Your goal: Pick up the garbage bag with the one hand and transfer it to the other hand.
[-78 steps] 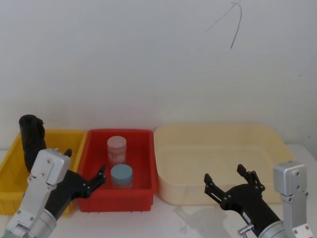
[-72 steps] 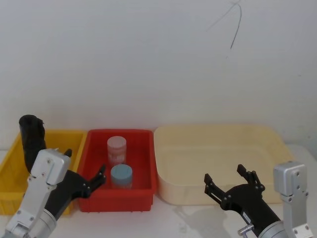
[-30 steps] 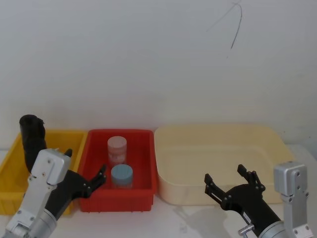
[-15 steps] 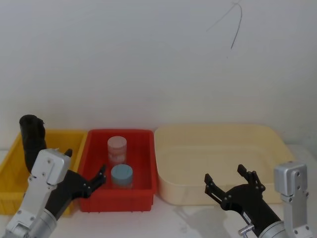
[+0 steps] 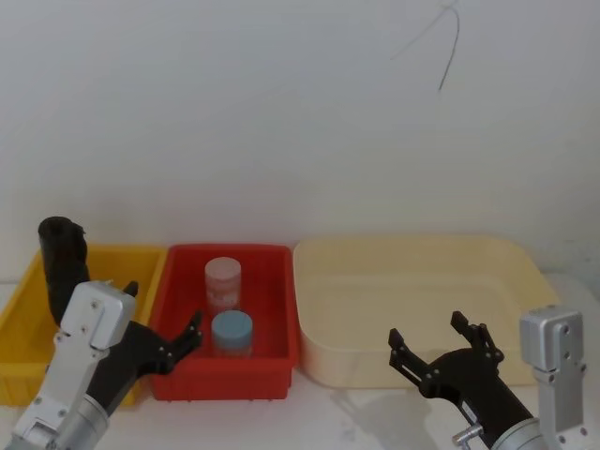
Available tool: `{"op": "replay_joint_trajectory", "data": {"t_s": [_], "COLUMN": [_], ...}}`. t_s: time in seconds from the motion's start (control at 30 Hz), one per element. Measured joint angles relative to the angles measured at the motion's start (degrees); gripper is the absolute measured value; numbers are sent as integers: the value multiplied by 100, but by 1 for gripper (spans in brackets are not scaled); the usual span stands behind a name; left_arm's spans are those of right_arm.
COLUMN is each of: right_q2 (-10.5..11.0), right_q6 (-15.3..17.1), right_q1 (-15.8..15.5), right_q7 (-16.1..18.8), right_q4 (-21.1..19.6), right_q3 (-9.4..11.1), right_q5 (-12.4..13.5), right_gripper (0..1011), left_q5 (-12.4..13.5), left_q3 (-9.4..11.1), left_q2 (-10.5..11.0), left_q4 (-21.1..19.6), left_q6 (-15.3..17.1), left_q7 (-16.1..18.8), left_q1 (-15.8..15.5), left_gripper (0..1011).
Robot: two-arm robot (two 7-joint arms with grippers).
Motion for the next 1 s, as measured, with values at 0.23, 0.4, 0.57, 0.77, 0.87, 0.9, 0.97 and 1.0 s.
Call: {"op": "replay_joint_trajectory", "data": {"t_s": [0.23,0.4,0.57,0.77,0.87,0.9,0.97,1.0], "right_q2": [0,0,0,0,0,0,0,0], "right_q6": [0,0,0,0,0,0,0,0], "right_q1": [0,0,0,0,0,0,0,0], "right_q7": [0,0,0,0,0,0,0,0], "right_q4": [0,0,0,0,0,0,0,0], "right_q3": [0,0,0,0,0,0,0,0], "right_q5": [0,0,0,0,0,0,0,0], "right_gripper": [1001,1001,1001,1002,1001,1001,1001,1001], "left_q5": [-41,-119,-223,-376,-471,-491,-538,-575], "left_q3": [-118,-247,-435,-686,-808,-849,-906,-962], "left_q2": [123,249,394,525,572,586,605,622], "left_q4": [-192,-418,-709,-991,-1084,-1109,-1138,-1160], "left_q6": [5,21,53,106,144,153,179,203], "left_q7": [-39,-43,-15,52,79,84,93,107], "left_q1": [159,385,731,1124,1275,1319,1381,1436], "left_gripper": [1001,1001,1001,1001,1001,1001,1001,1001]}}
